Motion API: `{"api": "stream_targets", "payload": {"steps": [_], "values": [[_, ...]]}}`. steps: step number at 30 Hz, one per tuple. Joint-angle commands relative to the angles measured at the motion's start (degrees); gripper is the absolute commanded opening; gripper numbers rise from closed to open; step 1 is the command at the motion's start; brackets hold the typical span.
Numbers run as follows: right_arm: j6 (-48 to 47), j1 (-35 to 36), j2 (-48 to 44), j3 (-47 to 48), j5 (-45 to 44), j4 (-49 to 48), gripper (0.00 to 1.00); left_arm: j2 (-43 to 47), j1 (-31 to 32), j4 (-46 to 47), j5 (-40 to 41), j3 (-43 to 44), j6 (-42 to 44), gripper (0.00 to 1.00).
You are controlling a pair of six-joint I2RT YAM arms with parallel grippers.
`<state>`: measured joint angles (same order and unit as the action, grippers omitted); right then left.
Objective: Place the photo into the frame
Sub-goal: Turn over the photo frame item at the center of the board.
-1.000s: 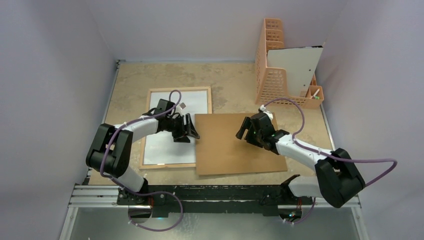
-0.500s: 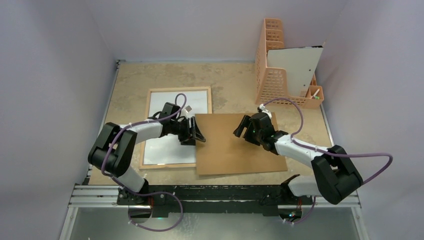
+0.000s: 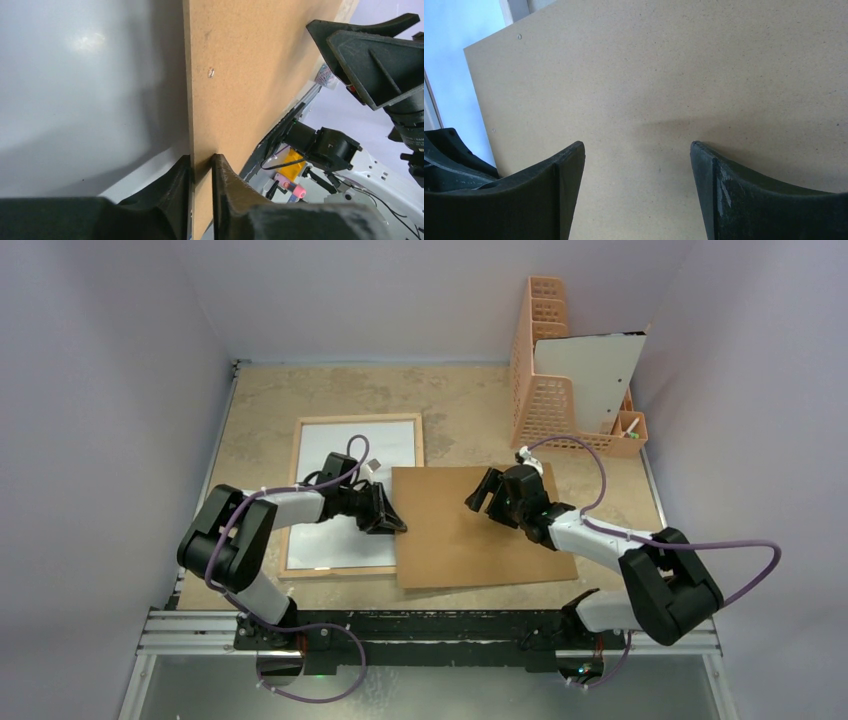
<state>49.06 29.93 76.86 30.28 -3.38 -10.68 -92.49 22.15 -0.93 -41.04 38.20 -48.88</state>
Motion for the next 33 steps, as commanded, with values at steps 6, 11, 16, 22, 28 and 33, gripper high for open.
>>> {"api": "stream_targets", "payload": {"steps": [6,11,16,22,28,33], "values": [[-0.18,0.42,-3.04,-1.15,1.69,6.15,0.79,6.31,0.18,0.17,-3.72,5.58,0.70,0.00],[-5.63,0.39,-8.74,4.00,-0.97,8.34,0.80,9.74,0.08,-10.54,-2.50,13.43,8.22,0.00],[-13.46,0.39,-10.31,13.23,0.41,9.89,0.83,12.76,0.08,-22.56,-0.05,23.66,18.97,0.00],[-23.98,0.43,-12.57,21.63,2.41,6.33,0.86,14.32,0.08,-31.20,1.71,35.19,27.13,0.00],[-30.58,1.15,-16.93,21.72,8.13,1.80,0.86,13.43,0.04,-31.12,4.01,40.36,20.00,0.00],[-34.42,11.23,-19.41,21.03,-2.96,1.47,0.87,12.54,-1.36,-37.18,13.19,46.58,13.57,0.00]]}}
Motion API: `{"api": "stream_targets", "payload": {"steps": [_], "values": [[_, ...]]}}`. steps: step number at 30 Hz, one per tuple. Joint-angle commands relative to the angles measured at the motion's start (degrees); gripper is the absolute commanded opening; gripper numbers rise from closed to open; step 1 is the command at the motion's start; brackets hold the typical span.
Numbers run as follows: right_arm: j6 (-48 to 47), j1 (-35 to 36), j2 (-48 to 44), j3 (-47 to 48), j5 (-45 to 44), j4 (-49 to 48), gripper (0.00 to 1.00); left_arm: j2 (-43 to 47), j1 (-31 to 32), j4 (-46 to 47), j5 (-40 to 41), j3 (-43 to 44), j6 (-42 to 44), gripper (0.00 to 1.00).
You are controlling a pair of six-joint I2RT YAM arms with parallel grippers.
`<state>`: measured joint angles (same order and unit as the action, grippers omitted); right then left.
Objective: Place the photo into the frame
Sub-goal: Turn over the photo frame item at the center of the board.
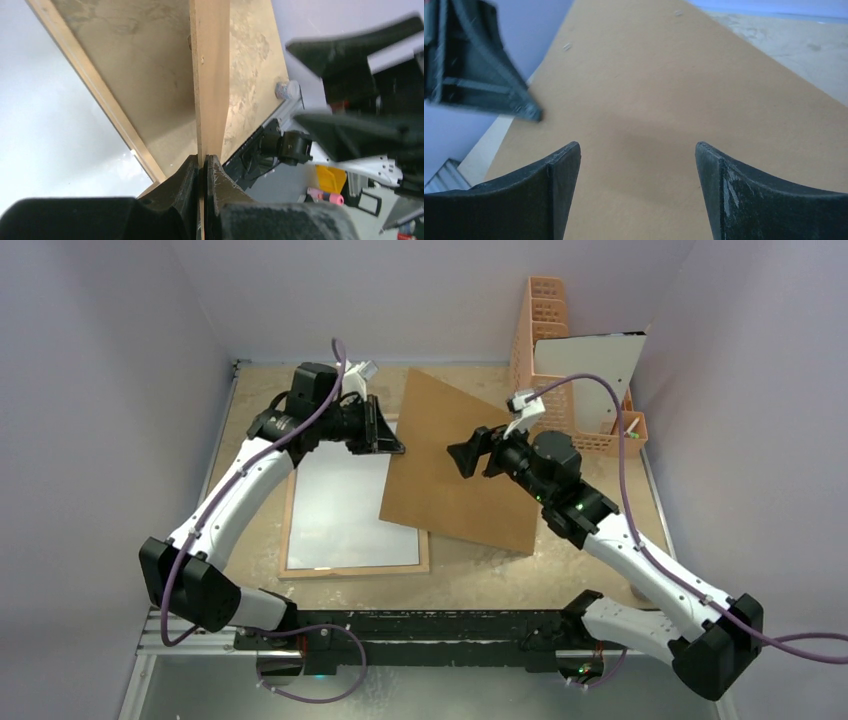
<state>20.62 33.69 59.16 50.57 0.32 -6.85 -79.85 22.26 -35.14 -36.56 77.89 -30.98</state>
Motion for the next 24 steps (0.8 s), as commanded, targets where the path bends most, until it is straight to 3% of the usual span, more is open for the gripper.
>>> {"api": "stream_targets", "payload": {"steps": [1,8,12,18,24], "values": [[-6.31,9.82,-1.81,0.65,-9.10,-2.33,0.87,-0.55,-2.41,-5.22,9.75,8.43,-5.22,0.00],[-9.29,17.49,-3.73,-2.99,-13.63,-6.45,0.88,-1.10,-4.57,-10.19,12.86,13.89,-9.21,0.00],[-11.74,21.74,-4.52,-5.42,-15.61,-10.09,0.88,-1.14,-4.84,-3.72,10.42,10.64,-16.54,0.00],[-15.47,25.94,-5.89,-8.19,-18.19,-12.99,0.89,-2.53,-4.86,-3.17,13.72,13.25,-18.01,0.00],[-18.49,33.25,-1.36,-8.98,-30.01,-12.04,0.89,-5.37,-4.86,-4.21,13.79,16.93,-18.06,0.00]]}}
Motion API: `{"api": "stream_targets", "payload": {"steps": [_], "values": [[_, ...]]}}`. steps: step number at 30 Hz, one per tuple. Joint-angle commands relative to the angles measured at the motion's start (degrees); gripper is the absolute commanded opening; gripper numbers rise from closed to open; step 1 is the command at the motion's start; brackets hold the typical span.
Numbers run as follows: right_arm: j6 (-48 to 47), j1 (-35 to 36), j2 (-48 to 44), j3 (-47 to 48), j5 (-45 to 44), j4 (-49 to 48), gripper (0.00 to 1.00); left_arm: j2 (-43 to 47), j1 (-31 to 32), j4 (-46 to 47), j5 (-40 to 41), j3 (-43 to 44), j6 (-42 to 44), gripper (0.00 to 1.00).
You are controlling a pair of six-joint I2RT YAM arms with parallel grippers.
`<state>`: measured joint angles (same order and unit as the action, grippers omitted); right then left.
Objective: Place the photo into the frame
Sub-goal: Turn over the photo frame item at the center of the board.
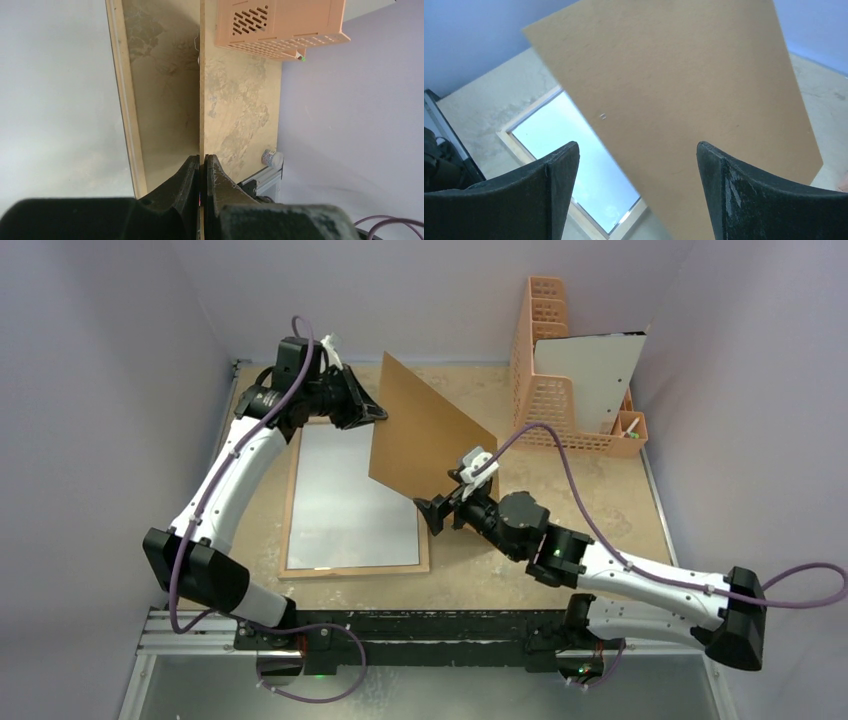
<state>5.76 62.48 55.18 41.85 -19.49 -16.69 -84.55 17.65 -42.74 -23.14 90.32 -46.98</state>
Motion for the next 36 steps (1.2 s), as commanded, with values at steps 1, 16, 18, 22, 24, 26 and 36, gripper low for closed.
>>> {"api": "stream_targets", "payload": {"steps": [1,16,18,22,24,26,36], "values": [[-3.83,5.94,3.58,-0.38,-12.82,-2.05,0.89,-0.96,-0.27,3.25,0.33,4.82,-2.08,0.00],[-7.26,13.35,19.19,-4.77,-44.54,-10.25,0.83,-0.65,-0.38,1.30,0.40,5.39,-2.03,0.00],[-7.69,13.35,21.02,-5.68,-46.80,-13.68,0.79,-0.37,-0.38,1.58,0.21,5.09,-2.21,0.00],[-7.85,13.37,21.17,-7.64,-49.38,-19.47,0.65,0.01,-0.34,1.59,-0.41,4.73,-2.57,0.00],[-7.12,13.37,21.43,-7.02,-50.33,-19.17,0.59,0.36,-0.34,1.73,-0.76,4.62,-2.77,0.00],[-7.48,13.37,22.47,-6.30,-51.19,-19.08,0.50,0.85,-0.42,2.22,-1.74,4.39,-3.13,0.00],[-18.56,13.36,25.07,-6.42,-51.07,-31.25,0.00,3.49,-0.51,3.81,-3.87,3.54,-4.72,0.00]]}}
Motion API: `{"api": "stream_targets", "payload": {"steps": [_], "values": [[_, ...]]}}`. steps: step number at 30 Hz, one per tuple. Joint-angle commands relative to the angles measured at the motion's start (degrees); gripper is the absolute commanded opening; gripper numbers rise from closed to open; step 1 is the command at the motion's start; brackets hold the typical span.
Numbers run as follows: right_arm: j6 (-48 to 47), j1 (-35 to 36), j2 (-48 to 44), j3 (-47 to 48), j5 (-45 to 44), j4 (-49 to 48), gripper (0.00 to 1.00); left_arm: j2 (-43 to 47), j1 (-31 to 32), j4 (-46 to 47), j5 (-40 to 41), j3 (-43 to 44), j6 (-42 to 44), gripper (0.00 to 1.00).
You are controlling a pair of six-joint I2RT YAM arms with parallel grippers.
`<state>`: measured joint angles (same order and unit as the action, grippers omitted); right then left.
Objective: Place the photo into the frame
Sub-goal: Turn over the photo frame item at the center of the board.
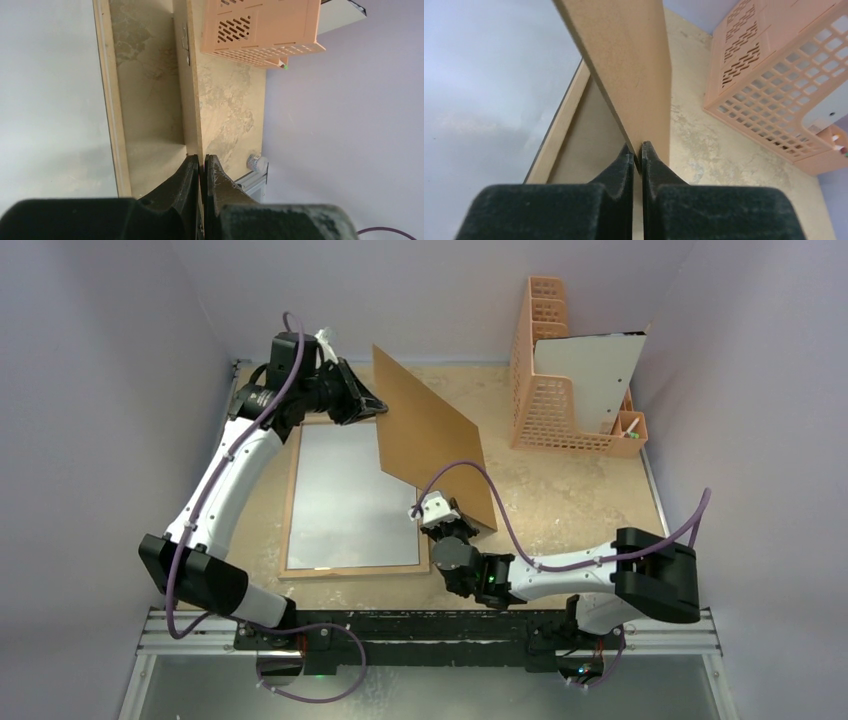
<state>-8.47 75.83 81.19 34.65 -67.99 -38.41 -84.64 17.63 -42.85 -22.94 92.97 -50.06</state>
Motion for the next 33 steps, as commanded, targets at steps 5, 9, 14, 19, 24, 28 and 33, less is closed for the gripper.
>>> {"api": "stream_targets", "payload": {"steps": [5,9,14,19,24,28,33], "values": [[-9.21,0.00,-4.59,-0.94,-1.14,-16.02,0.00,4.77,-0.57,5.63,-4.57,0.99,-1.07,0.13],[-7.82,-0.13,-9.84,-2.51,3.16,-16.07,0.00,6.88,-0.58,8.38,-3.31,0.83,1.06,0.54],[-5.76,-2.22,-13.69,-4.77,6.84,-16.62,0.00,8.80,-0.66,11.47,-1.71,1.56,2.48,0.81],[5.21,-8.71,-20.05,-4.82,16.50,-9.85,0.00,9.48,-0.66,11.08,-1.84,4.57,6.26,0.88],[10.71,-14.23,-25.84,-3.03,24.28,-5.31,0.00,11.77,-0.66,11.47,-0.46,2.51,8.96,0.89],[13.27,-16.63,-28.35,1.36,27.30,0.10,0.00,12.44,-0.66,11.85,-0.40,-1.47,10.03,0.89],[18.68,-19.94,-28.49,7.42,30.13,5.29,0.00,11.89,-0.66,14.57,0.43,-8.16,9.99,0.89]]}}
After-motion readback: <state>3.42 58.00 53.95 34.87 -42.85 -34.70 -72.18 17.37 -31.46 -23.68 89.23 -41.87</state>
